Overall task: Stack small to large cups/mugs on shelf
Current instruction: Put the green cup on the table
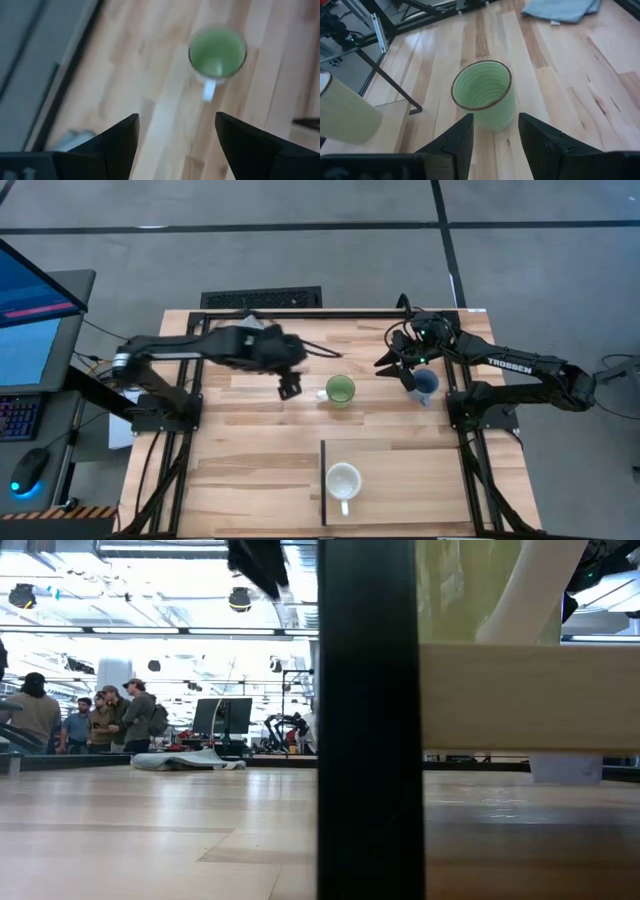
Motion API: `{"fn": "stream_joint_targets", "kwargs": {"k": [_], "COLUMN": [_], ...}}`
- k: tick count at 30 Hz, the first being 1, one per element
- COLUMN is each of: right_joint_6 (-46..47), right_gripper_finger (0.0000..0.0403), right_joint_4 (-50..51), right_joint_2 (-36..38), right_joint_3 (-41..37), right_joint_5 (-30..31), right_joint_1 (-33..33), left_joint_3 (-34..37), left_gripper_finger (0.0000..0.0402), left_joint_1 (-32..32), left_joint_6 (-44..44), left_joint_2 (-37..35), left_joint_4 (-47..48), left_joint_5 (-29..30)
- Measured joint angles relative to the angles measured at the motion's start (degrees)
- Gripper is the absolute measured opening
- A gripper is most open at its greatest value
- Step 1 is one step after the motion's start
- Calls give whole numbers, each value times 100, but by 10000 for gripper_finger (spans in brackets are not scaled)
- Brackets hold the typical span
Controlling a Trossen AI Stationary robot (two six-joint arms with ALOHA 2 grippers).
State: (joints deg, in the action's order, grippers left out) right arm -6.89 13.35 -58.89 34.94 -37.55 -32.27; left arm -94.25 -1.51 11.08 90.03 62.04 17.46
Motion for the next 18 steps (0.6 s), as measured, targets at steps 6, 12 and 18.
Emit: {"fn": "stream_joint_targets", "kwargs": {"k": [6,12,18], "right_joint_6": [133,135,138], "right_gripper_finger": [178,178,178], "right_joint_4": [-3,-5,-32], "right_joint_2": [0,0,0], "right_joint_3": [0,0,0], "right_joint_5": [-1,-1,-3], "right_joint_1": [0,2,4], "left_joint_3": [-3,561,2024], "left_gripper_finger": [254,254,254], "left_joint_1": [580,1398,1999], "left_joint_6": [215,426,885], "left_joint_2": [-905,-1618,-2510], "left_joint_4": [-13,-304,-1008], "left_joint_5": [1072,2375,2791]}}
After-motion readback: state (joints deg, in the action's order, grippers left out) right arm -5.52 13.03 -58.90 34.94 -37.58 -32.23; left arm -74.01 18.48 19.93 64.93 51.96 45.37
